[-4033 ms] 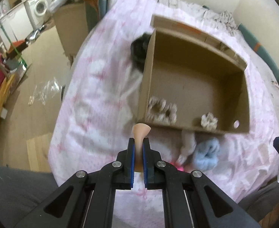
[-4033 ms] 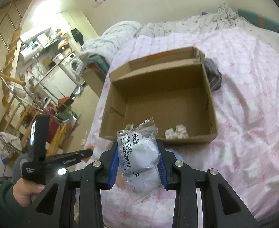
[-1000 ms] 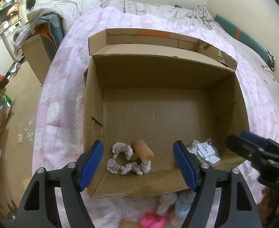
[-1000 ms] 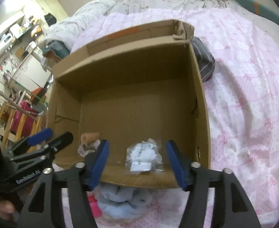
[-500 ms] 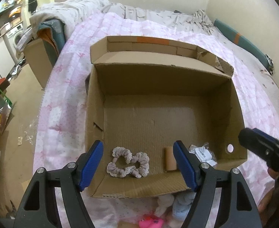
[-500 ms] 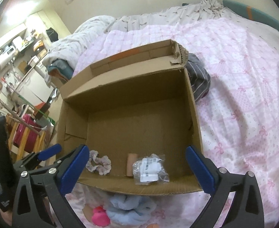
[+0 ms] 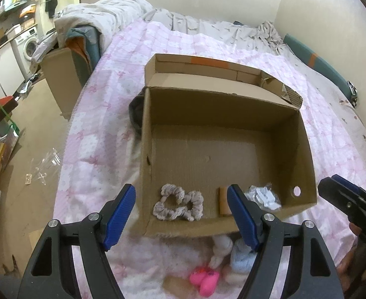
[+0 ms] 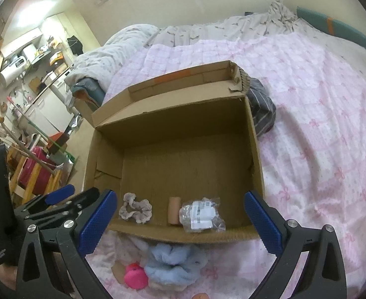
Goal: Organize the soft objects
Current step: 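Withdraw both tools from the box toward the items on the sheet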
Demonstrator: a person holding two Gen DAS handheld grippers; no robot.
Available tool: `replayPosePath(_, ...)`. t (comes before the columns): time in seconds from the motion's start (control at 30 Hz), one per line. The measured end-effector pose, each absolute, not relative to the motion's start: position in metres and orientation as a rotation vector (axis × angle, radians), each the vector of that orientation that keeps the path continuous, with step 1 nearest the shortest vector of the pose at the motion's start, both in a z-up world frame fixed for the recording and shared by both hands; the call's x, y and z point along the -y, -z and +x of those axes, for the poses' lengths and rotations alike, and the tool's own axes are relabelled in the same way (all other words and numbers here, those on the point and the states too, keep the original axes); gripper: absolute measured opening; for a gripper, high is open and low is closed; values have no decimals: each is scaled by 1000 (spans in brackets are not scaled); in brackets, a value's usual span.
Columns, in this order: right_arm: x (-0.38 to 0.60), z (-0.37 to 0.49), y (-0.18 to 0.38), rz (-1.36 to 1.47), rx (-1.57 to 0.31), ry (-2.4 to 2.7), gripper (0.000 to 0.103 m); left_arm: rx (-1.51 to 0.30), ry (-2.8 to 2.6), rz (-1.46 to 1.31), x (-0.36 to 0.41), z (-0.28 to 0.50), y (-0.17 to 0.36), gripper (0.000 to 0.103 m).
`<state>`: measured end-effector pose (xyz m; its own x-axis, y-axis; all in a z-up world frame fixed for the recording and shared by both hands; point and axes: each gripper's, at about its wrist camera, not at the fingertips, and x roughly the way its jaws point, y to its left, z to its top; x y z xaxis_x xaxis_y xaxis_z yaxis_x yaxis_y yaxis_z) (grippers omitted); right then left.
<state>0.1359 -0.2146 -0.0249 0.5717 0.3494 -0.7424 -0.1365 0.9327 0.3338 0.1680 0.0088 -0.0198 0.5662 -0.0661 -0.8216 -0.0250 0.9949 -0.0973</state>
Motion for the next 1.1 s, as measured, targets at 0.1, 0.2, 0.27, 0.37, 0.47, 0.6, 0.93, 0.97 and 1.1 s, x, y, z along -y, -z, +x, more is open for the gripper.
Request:
replayPosePath(0.1,215,131,27,217,-935,-281,103,-981,-1,-94,-16,156,21,74)
replayPosePath(0.2,211,123,29,186,-944,-295,103,-995,-22,-90,-20,146,24,74)
replayPosePath(0.27,211,118,32,202,-955,-303,103,-1007,-35,-81,-23,139,26,74)
replayPosePath(0.37,212,110,41,247,-999,-305,103,-1024,-44,-84,-28,132,28,74)
replayPosePath(0.47,208,102,45,240,-1028,-302,103,-1054,-51,-86,-30,125,33,74)
replayPosePath(0.6,202,92,48,215,-1038,-294,103,-1076,-58,-89,-30,116,40,74)
replayPosePath(0.93,212,83,68,238,-1117,-210,103,-1186,-121,-179,-47,117,68,73)
replayPosePath(0.97,213,83,69,241,-1122,-205,103,-1216,-120,-195,-49,118,74,73)
replayPosePath(1.1,214,86,71,254,-1134,-198,103,-1371,-50,-194,-39,122,106,61)
